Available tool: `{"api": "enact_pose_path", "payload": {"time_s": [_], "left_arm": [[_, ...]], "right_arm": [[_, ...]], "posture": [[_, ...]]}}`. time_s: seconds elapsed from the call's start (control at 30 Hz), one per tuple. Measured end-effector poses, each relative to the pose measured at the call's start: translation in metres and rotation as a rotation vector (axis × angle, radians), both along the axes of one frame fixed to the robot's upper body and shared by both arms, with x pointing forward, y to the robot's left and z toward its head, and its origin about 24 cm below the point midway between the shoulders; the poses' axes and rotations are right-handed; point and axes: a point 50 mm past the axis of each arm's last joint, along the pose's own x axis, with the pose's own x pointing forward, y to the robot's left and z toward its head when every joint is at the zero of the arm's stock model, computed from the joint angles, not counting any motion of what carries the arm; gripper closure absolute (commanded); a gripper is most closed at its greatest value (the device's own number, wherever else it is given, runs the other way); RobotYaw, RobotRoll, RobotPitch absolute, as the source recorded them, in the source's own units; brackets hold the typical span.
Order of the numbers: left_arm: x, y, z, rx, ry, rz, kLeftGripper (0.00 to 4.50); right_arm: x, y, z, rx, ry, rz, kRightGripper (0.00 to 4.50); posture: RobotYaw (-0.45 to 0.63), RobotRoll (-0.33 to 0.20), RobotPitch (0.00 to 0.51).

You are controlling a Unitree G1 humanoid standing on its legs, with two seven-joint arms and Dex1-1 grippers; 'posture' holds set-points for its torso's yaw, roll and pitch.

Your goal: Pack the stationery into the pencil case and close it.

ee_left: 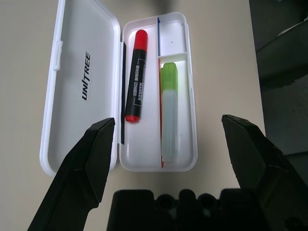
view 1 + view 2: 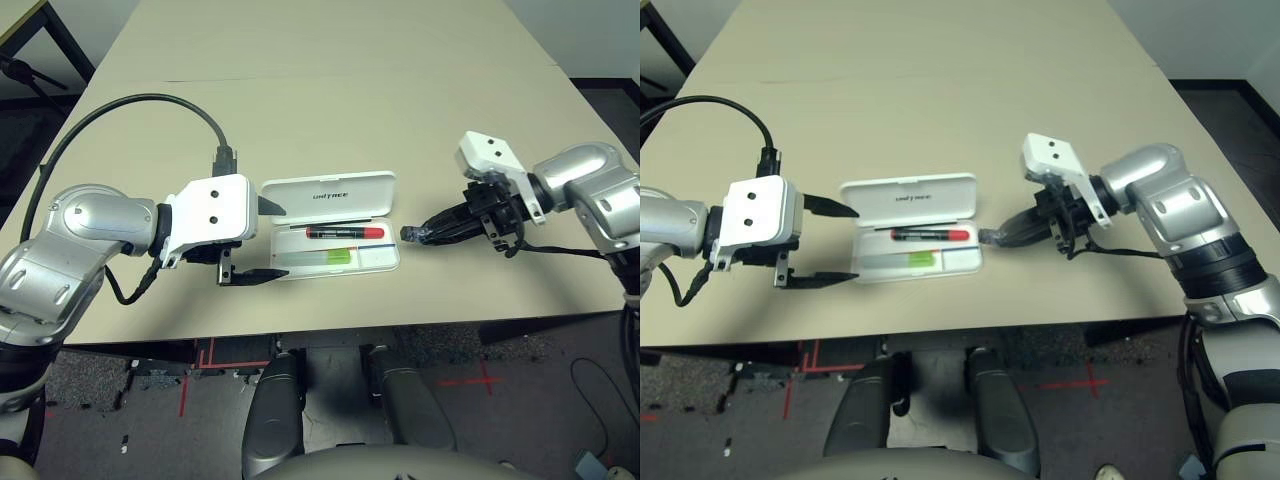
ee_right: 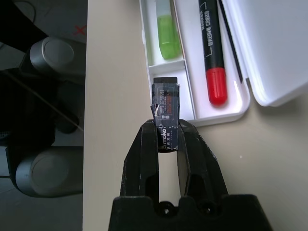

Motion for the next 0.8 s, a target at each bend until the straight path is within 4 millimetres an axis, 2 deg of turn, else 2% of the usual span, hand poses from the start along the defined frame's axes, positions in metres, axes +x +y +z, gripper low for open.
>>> {"api": "enact_pose_path", "payload": {"time_s": [0.37,0.7,0.8], "left_arm": [[0.000,0.001,-0.001,0.002,0.003,0.011,0.00],[-0.001,0.002,0.000,0.012,0.003,0.018,0.00],[-0.001,0.002,0.000,0.012,0.003,0.020,0.00]], "right_arm": [[0.009,0.021,-0.019,-0.019,-0.042,0.012,4.24],[0.009,0.031,-0.024,-0.022,-0.059,0.041,4.24],[0.009,0.033,-0.023,-0.012,-0.079,0.053,3.15]], "posture": [[0.01,0.000,0.166],[0.01,0.000,0.161],[0.01,0.000,0.162]]}}
